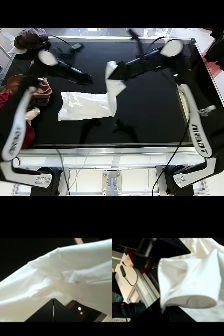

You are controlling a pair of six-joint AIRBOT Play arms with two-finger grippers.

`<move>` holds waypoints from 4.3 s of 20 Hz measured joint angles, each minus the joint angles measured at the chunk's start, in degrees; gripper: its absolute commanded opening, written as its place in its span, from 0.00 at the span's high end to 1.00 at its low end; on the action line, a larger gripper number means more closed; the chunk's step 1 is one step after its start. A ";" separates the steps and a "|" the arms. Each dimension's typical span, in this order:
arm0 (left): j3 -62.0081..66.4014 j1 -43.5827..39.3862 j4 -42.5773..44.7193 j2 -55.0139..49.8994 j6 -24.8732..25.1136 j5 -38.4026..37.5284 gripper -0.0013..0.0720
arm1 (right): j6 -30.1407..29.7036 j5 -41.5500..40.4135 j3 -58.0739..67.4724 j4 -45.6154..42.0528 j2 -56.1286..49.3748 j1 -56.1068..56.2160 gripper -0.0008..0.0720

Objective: Fold the shirts.

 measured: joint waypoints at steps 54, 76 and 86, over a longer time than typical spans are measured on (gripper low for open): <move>-5.88 21.90 3.91 14.14 -0.09 -0.76 0.96 | 4.92 10.49 11.52 -20.35 -19.56 -11.13 0.96; -13.64 21.90 4.09 13.68 -1.73 0.85 0.96 | 2.51 17.27 -40.30 -53.13 19.74 -75.34 0.28; -13.79 21.90 3.87 13.16 -1.97 1.03 0.96 | -0.59 15.74 -32.28 -24.50 32.28 -72.35 0.28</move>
